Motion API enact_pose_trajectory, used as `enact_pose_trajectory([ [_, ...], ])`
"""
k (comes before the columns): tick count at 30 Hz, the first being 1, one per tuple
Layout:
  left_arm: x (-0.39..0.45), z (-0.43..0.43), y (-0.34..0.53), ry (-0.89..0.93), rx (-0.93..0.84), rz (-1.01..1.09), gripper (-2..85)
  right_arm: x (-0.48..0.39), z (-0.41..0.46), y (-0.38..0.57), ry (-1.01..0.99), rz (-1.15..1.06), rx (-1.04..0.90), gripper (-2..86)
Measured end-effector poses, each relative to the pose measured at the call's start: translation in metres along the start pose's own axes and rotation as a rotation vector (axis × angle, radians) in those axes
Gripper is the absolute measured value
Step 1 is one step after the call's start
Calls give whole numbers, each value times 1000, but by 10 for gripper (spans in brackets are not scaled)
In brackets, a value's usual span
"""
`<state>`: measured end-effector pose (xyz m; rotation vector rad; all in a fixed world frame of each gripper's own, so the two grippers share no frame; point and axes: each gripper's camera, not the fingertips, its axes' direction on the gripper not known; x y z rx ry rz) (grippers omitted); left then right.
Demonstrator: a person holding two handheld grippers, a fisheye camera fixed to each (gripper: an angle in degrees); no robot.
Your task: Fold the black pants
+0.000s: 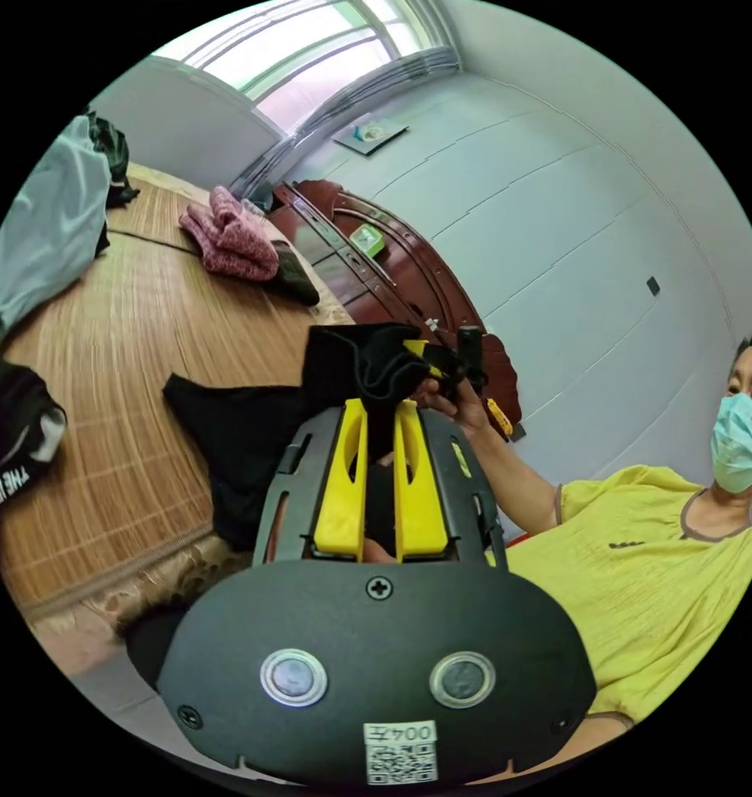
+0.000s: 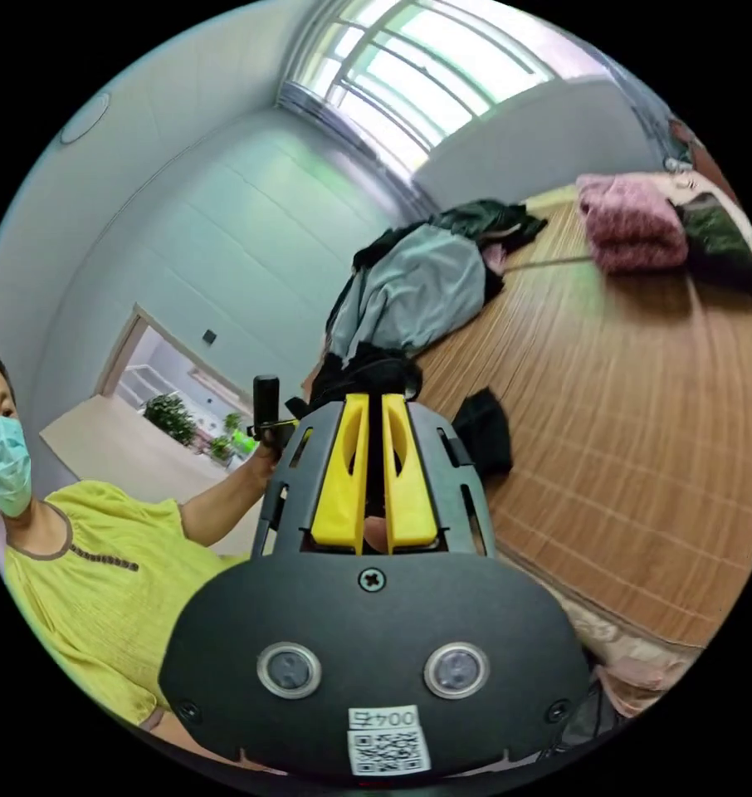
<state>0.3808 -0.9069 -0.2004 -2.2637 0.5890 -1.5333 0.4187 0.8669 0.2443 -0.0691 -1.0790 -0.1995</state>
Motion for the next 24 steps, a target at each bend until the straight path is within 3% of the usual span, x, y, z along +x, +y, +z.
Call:
enact_pose_trajectory([
  [11,184,-113,-145,-321,54,240,15,-201,-94,-111,333,-397,116,36],
  [16,282,-162,-187,-340,71,417,13,-304,-133,-146,392,-550,192,36],
  [24,376,-214,-231,-420,116,335,14,-416,-147,-188,462,-649,208,38],
])
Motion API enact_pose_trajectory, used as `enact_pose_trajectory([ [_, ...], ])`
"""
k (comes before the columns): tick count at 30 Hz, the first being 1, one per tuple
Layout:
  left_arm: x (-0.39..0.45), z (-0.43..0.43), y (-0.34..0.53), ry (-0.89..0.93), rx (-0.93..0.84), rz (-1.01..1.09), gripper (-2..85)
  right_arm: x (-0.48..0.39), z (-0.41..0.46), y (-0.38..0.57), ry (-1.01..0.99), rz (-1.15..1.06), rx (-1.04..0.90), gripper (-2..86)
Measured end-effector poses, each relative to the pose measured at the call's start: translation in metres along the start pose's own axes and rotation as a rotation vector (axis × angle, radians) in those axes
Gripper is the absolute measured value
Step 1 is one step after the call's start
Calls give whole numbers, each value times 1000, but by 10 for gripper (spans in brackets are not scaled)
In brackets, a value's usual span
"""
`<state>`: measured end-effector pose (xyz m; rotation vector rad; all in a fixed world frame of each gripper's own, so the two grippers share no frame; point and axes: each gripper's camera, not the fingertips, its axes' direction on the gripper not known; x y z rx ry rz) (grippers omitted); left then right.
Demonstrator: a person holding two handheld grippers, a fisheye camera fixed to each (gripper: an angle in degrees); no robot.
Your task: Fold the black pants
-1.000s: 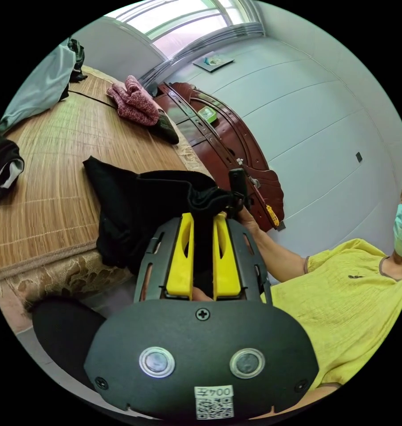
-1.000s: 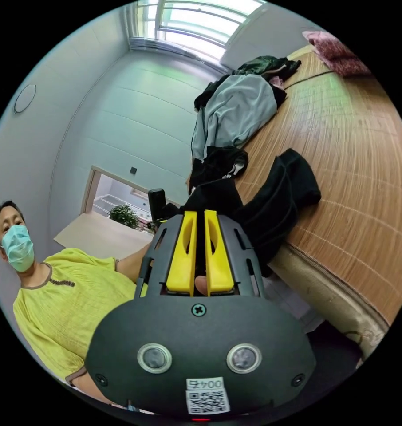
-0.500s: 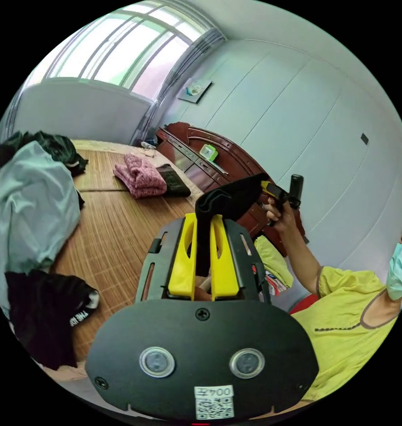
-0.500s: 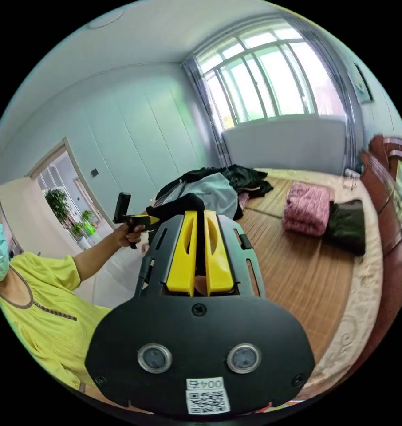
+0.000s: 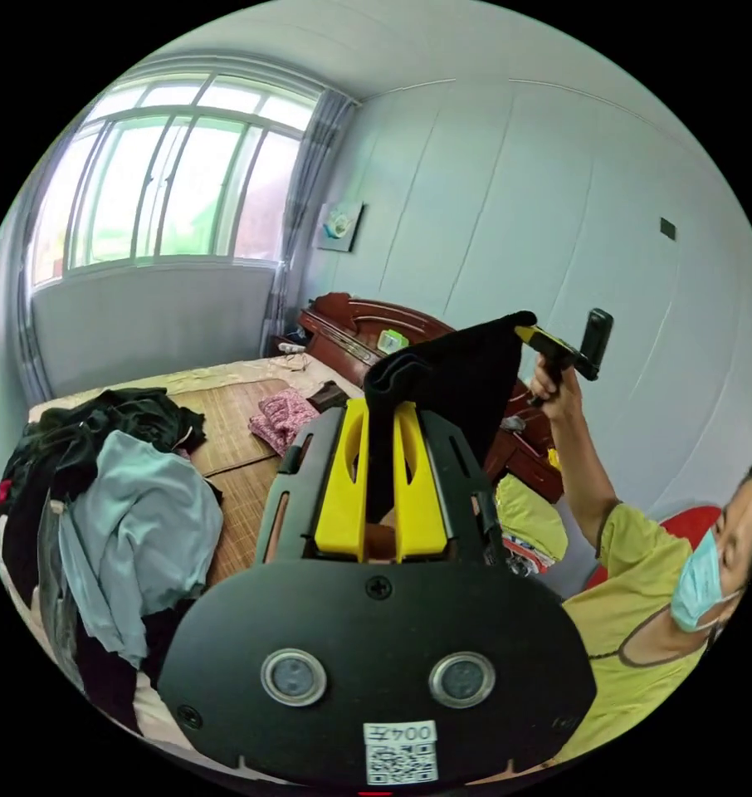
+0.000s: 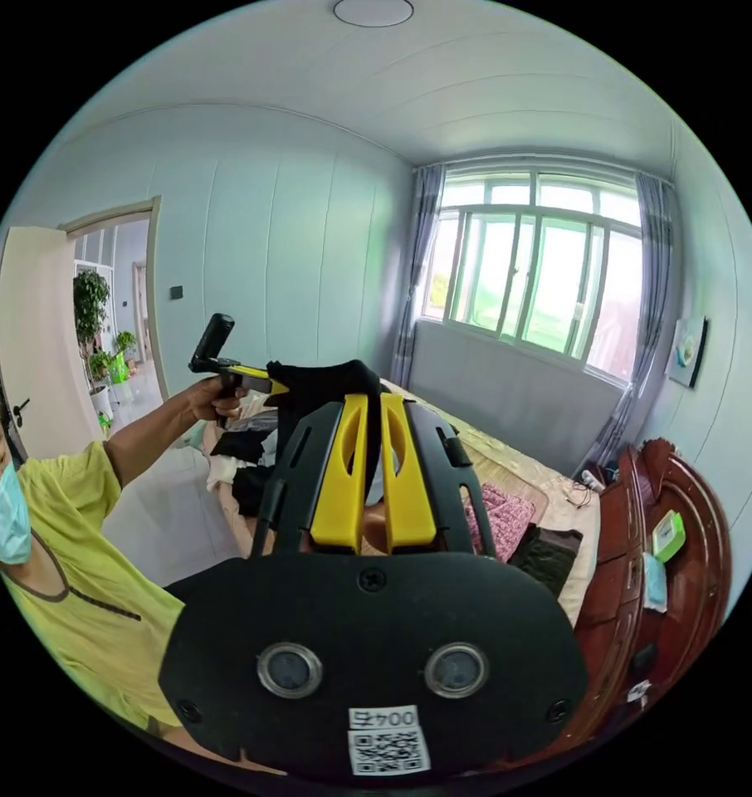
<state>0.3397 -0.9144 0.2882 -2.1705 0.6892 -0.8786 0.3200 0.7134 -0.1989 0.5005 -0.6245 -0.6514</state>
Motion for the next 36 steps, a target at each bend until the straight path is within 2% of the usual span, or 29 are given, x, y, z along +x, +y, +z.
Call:
enact_pose_trajectory([
  [6,-2,-59,-14,-118,105,-185,15,-55,14,-61,-96,-62,-19,38],
  [10,15,-117,-29,-331,210,-204,15,-101,33,-108,-250,-87,-1,38],
  [17,116,-226,-104,-700,435,-25,14,-158,19,-183,-560,-102,182,37],
  [21,156,-233,-136,-765,504,44,14,-158,1,-197,-674,-62,302,37],
  [24,164,-202,-158,-726,508,52,14,-136,-3,-179,-650,-11,342,36],
  [27,164,-133,-174,-699,470,100,14,-96,5,-145,-636,68,329,36],
  [30,156,-28,-188,-688,352,172,13,-43,14,-94,-591,161,315,37],
  [32,142,74,-191,-649,217,199,13,-9,21,-57,-545,219,288,38],
  [36,120,242,-168,-552,71,227,14,78,43,59,-448,413,211,38],
])
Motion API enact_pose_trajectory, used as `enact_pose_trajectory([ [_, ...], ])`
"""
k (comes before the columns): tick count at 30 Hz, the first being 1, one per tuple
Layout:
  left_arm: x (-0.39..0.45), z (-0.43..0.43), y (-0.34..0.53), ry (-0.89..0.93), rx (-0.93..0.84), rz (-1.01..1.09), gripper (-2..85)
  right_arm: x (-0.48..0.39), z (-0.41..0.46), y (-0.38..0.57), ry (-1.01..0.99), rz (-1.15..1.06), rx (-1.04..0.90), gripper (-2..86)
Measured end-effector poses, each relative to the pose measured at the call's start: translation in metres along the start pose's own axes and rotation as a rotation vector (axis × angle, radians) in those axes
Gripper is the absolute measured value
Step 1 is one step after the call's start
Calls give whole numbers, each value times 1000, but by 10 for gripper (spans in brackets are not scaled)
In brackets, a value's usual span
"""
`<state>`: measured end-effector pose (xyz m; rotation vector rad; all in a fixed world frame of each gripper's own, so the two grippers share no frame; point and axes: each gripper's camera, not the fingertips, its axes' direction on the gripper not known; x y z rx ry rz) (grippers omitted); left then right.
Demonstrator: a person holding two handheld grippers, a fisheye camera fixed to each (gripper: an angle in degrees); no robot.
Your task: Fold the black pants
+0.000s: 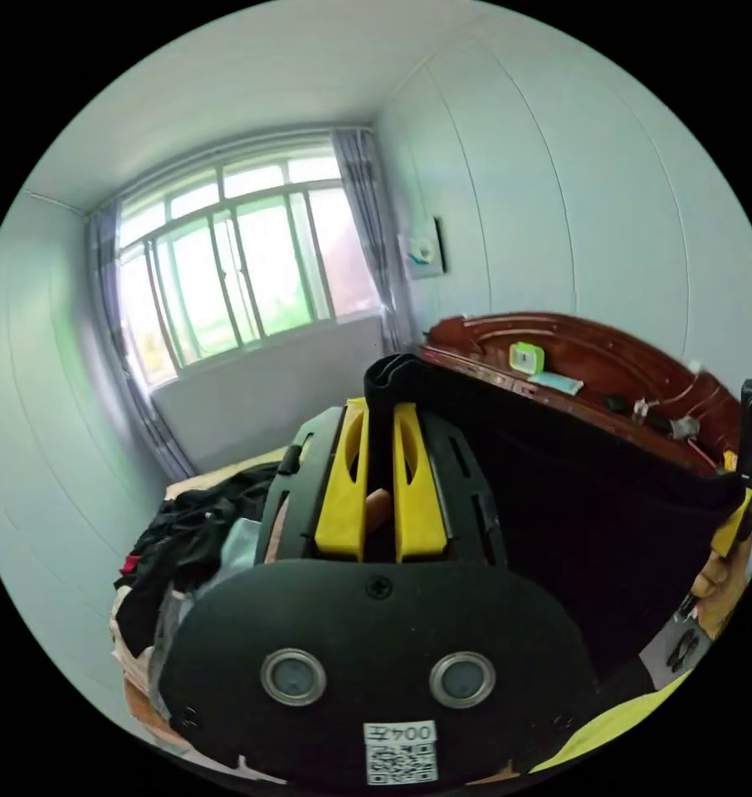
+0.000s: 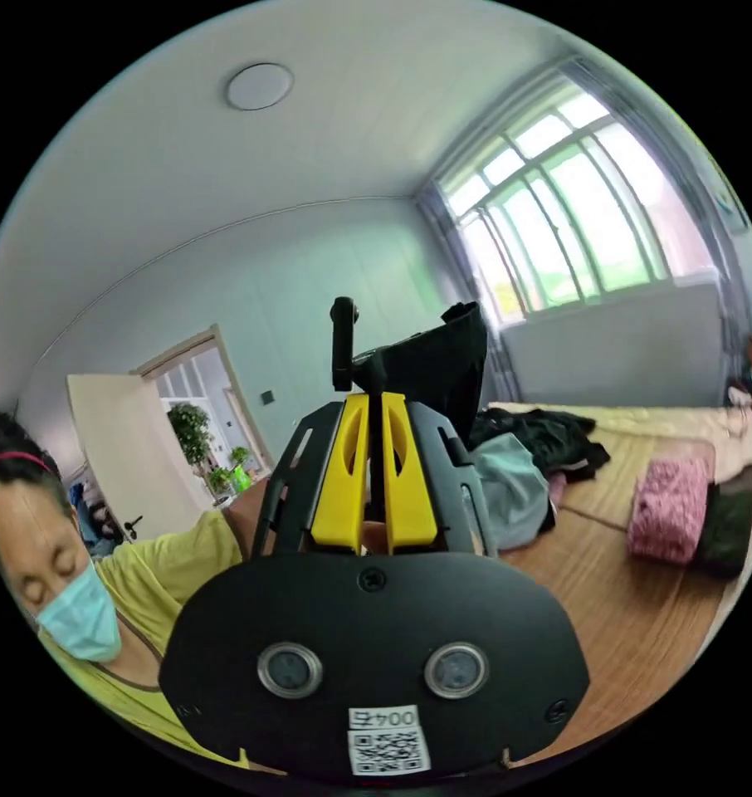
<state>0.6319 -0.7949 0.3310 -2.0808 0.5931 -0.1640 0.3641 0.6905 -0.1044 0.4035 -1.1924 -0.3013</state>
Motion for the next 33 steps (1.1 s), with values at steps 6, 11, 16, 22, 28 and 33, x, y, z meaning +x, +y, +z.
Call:
enact_pose_trajectory([
  [6,146,244,84,214,-310,52,15,182,-93,158,198,396,5,38],
  [11,298,402,152,344,-505,229,21,273,-177,278,380,649,40,38],
  [16,407,488,180,449,-612,330,34,325,-257,367,540,832,68,38],
  [22,472,570,203,518,-841,352,96,357,-291,406,715,921,-24,38],
  [28,439,618,211,674,-987,175,147,384,-277,423,844,959,-210,45],
  [33,329,602,218,925,-814,-205,149,374,-278,406,1041,897,-320,88],
])
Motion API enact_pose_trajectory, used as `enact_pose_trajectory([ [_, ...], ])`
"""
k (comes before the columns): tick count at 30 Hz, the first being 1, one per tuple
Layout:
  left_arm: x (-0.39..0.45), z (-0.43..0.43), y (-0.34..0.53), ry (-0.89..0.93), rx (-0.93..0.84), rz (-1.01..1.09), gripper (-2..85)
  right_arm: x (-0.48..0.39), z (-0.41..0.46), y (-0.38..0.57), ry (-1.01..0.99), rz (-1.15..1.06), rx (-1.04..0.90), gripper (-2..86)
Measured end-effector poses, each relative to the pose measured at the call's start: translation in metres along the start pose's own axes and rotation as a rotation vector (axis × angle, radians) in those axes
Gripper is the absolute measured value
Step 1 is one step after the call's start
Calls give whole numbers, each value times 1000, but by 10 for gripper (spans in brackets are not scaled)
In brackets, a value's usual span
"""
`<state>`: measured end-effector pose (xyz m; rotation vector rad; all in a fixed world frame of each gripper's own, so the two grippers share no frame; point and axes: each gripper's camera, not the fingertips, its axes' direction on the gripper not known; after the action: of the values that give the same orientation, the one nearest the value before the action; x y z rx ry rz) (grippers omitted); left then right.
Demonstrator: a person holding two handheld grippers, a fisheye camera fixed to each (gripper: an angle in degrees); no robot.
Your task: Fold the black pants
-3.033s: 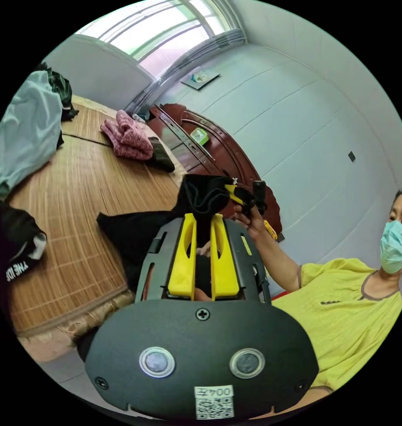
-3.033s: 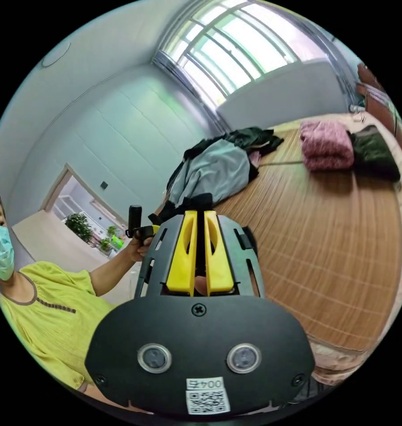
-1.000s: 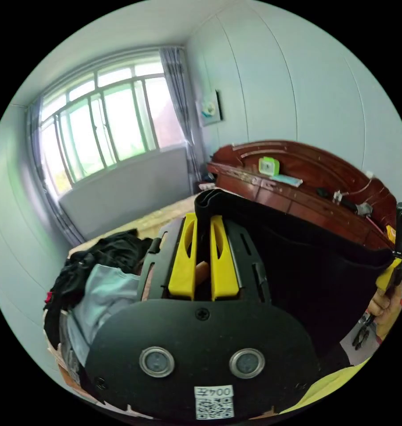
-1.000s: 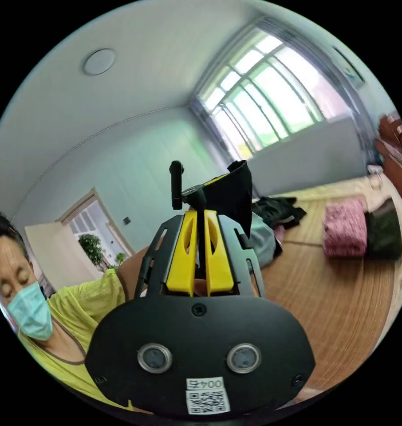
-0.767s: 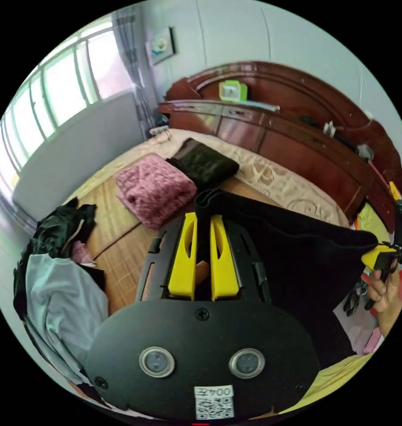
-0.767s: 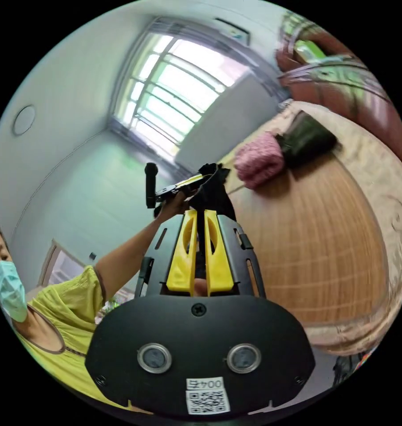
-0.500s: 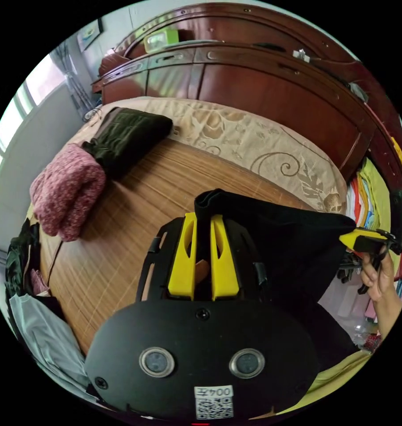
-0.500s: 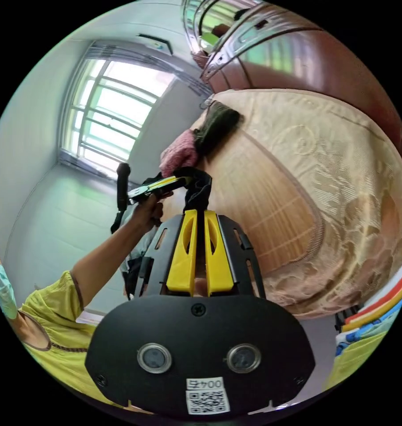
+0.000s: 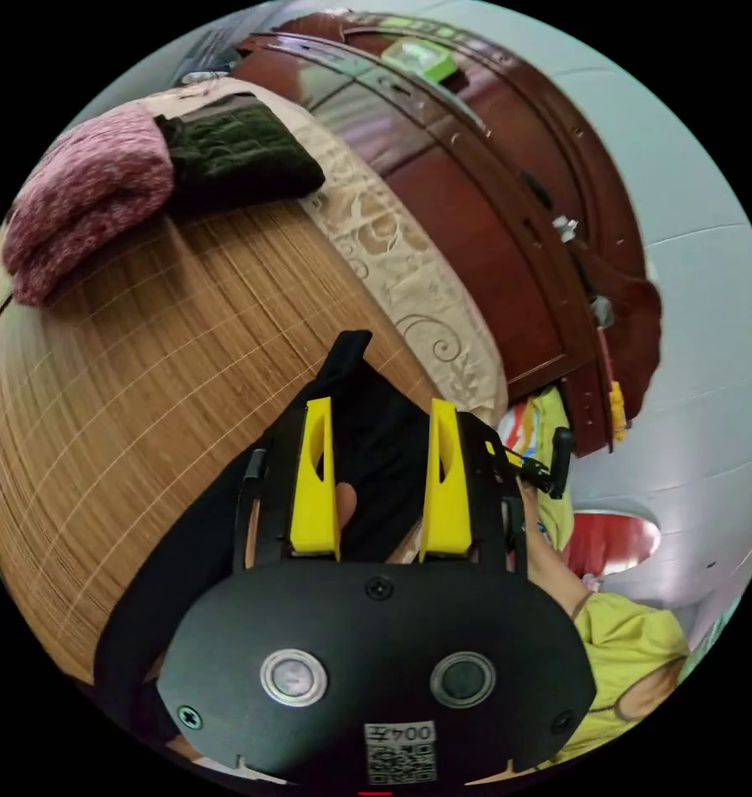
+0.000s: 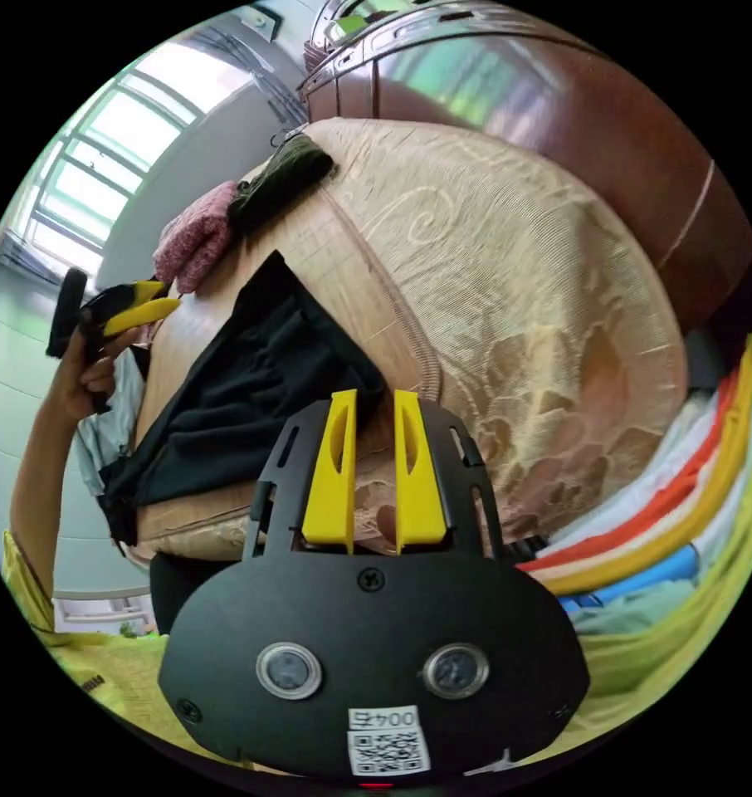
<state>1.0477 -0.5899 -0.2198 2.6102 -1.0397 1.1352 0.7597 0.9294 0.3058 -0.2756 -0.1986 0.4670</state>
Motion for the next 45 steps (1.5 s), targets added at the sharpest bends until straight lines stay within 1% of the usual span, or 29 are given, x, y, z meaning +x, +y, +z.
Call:
enact_pose_trajectory([
  [1,-13,-23,24,15,53,0,147,1,-13,4,25,5,36,96],
  [2,-26,-42,53,-13,89,2,143,1,-20,7,24,7,53,98],
  [3,-32,-50,69,-33,98,0,141,-1,-33,14,-14,2,87,101],
  [5,-58,-77,145,-148,124,-29,132,-8,-45,27,-133,-11,130,102],
  [6,-64,-82,166,-178,124,-44,130,-18,-45,36,-214,-34,138,95],
  [7,-76,-91,210,-229,127,-82,123,-33,-38,45,-272,-74,111,83],
  [8,-88,-98,254,-261,144,-133,116,-42,-32,50,-283,-93,91,74],
  [9,-94,-102,277,-270,157,-165,112,-60,-19,59,-271,-130,46,48],
  [10,-105,-110,322,-276,191,-231,103,-79,-4,68,-230,-162,8,15],
  [11,-112,-118,367,-282,244,-293,93,-88,3,72,-202,-170,-8,11],
  [13,-117,-129,426,-317,335,-376,79,-120,25,83,-86,-202,-20,-1],
  [14,-117,-134,461,-343,385,-424,70,-128,30,85,-65,-212,-18,-3],
  [17,-115,-135,523,-406,451,-503,49,-160,50,90,21,-245,-53,-6],
  [19,-113,-131,547,-439,463,-527,39,-180,74,94,168,-278,-122,-7],
  [20,-112,-128,559,-453,476,-541,34,-184,74,97,189,-288,-97,-7],
  [22,-109,-123,572,-461,508,-556,28,-193,76,105,261,-269,-77,-7],
  [26,-103,-106,579,-483,534,-548,23,-195,77,118,306,-243,-37,-7],
  [30,-99,-91,560,-515,483,-475,45,-173,70,121,206,-181,-34,-7],
  [33,-102,-81,531,-609,427,-386,84,-153,64,123,114,-149,-38,-7],
  [35,-111,-72,497,-699,313,-321,109,-143,61,126,79,-140,-41,-7],
  [36,-113,-69,488,-724,284,-301,115,-137,59,128,59,-131,-39,-7],
  [38,-117,-58,450,-855,168,-197,134,-129,57,131,31,-109,-32,-7],
  [39,-117,-54,441,-897,138,-166,136,-123,55,133,7,-89,-27,-7],
  [41,-115,-37,408,-1080,28,-23,141,-114,53,135,-32,-68,-26,-7],
  [42,-114,-32,401,-1123,7,12,142,-108,52,136,-55,-62,-27,-7],
  [43,-114,-22,390,-1204,-36,80,139,-103,50,137,-72,-57,-29,-7],
  [44,-115,-11,379,-1251,-88,149,137,-101,49,137,-79,-56,-30,-7],
  [45,-116,-6,375,-1260,-122,186,136,-96,48,138,-90,-52,-31,-7],
])
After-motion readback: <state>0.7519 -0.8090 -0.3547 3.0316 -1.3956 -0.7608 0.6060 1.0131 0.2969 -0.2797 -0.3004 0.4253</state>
